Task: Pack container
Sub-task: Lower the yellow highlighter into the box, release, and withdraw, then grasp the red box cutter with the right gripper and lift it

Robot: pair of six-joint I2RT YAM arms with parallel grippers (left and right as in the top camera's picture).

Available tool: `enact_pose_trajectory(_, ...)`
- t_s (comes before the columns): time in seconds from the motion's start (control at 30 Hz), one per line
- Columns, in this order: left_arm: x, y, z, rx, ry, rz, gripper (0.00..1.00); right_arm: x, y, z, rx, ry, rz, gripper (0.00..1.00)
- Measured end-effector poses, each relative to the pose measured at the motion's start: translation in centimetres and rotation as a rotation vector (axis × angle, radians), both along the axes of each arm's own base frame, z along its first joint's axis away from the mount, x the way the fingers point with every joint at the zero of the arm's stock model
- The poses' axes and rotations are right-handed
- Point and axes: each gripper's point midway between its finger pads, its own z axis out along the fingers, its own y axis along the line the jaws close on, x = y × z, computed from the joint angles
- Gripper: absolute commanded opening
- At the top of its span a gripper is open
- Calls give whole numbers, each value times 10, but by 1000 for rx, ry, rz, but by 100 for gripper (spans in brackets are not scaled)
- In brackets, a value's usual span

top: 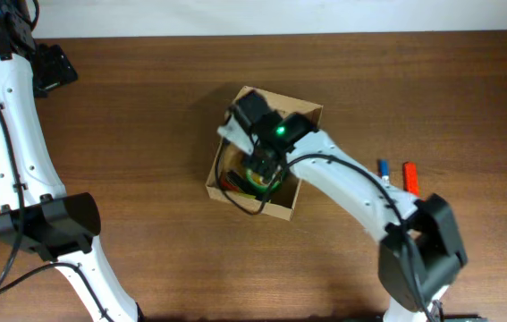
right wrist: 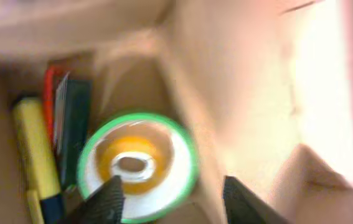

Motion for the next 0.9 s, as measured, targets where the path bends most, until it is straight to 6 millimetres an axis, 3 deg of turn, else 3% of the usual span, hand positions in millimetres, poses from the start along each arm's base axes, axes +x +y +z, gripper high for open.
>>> enact_pose_trajectory(0.1, 0, 0, 0, 0, 0, 0, 100, 39, -41, 68, 109, -149, -221, 26)
enact_pose_trajectory(0.17, 0, 0, 0, 0, 0, 0, 100, 52, -76, 92, 148, -179, -356, 23)
enact_pose_trajectory(0.23, 0, 0, 0, 0, 0, 0, 100, 57, -122, 98, 150, -165, -510, 23)
enact_pose_trajectory(0.33, 0, 0, 0, 0, 0, 0, 100, 57, -204, 88, 123, -115, -759, 22)
enact_pose_trajectory(0.47, 0, 0, 0, 0, 1, 0, 100, 43, -285, 79, 119, -68, -993, 23)
enact_pose_trajectory(0.57, 0, 0, 0, -1, 1, 0, 100, 14, -314, 67, 100, -29, -1064, 22)
enact_pose_trajectory(0.67, 0, 0, 0, -1, 2, 0, 100, -31, -327, 42, 60, 41, -1077, 23)
enact_pose_trajectory(0.83, 0, 0, 0, 0, 1, 0, 100, -99, -338, -28, 4, 180, -1096, 38)
enact_pose_trajectory(0.9, 0, 0, 0, 0, 0, 0, 100, -111, -339, -39, 8, 212, -1085, 43)
